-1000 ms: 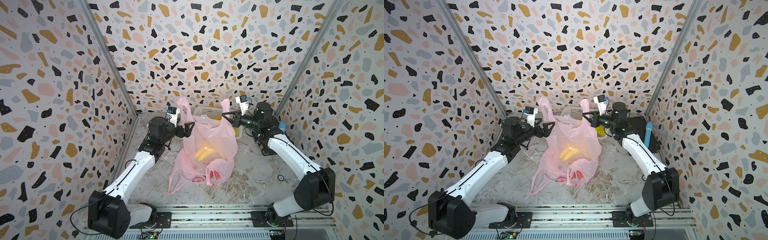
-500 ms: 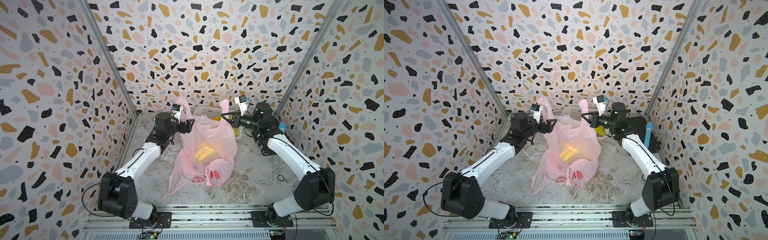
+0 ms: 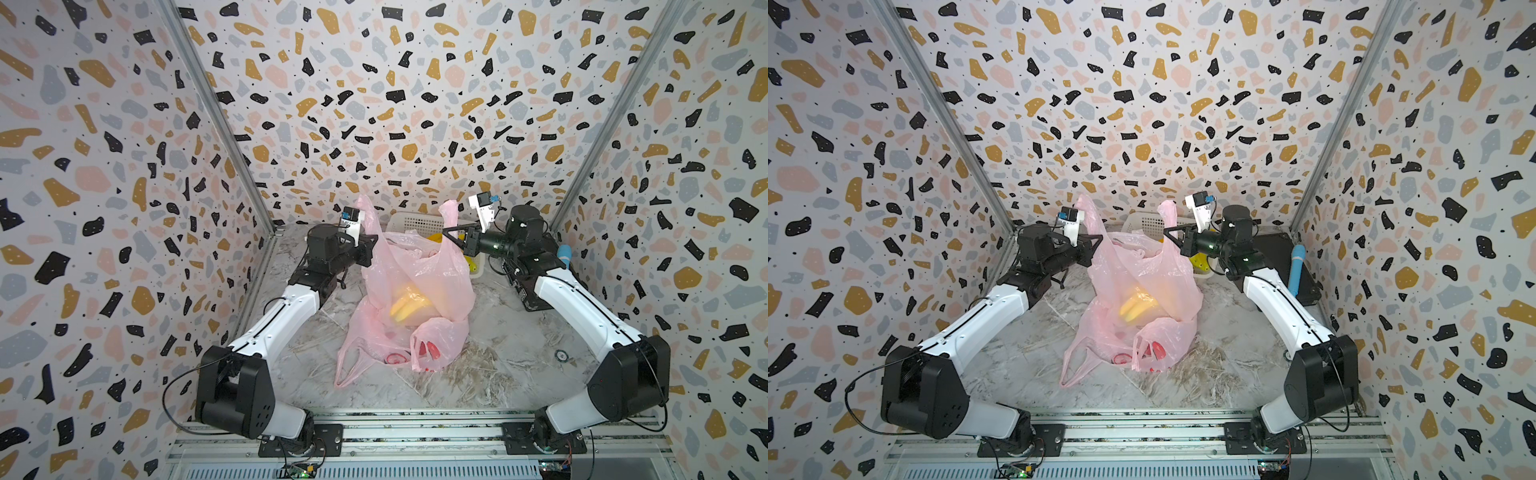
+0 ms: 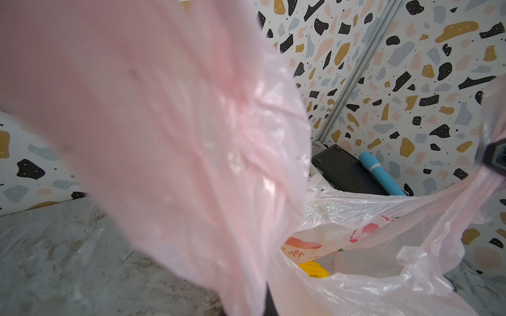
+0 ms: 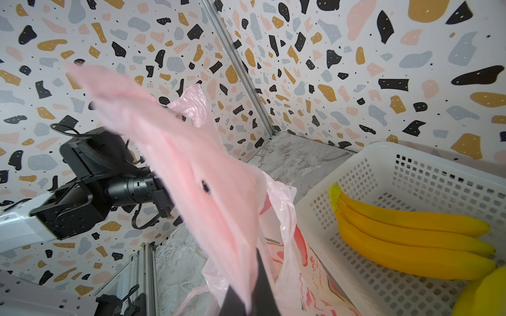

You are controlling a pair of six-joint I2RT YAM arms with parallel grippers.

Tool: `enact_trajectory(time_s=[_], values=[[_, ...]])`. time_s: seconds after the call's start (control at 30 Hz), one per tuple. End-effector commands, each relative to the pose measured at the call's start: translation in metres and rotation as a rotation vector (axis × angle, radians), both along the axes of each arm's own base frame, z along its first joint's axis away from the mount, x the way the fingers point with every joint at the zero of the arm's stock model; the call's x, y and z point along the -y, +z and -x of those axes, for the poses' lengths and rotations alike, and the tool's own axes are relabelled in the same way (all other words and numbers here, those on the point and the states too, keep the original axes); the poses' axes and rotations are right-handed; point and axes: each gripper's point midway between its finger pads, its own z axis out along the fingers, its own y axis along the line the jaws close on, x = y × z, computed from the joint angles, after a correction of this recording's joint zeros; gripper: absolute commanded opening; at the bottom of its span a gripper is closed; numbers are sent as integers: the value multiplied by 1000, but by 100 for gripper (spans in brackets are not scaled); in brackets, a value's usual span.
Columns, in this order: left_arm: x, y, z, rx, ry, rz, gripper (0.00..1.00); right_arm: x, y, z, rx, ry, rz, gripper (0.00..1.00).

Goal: Place the banana into a plastic bag & tie a knot
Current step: Adjust the plastic bag at the center of the board.

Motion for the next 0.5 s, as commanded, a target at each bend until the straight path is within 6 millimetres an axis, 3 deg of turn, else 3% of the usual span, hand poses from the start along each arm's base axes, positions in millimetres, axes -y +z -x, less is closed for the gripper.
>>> enact_trajectory(time_s=[0.0, 0.13, 0.27, 0.33, 0.47], values=[[-2, 53, 11, 94, -26, 41, 0, 7, 15, 3, 65, -48, 32, 0], [2, 87, 22, 87, -111, 55, 0, 15, 28, -11, 131, -126, 94, 0], [0, 117, 46, 102, -154, 37, 0, 18, 50, -16, 192, -156, 100, 0], [0, 119, 58, 92, -173, 40, 0, 16, 51, -13, 188, -145, 87, 0], [2, 88, 81, -32, -204, 82, 0, 6, 27, 4, 158, -88, 84, 0]])
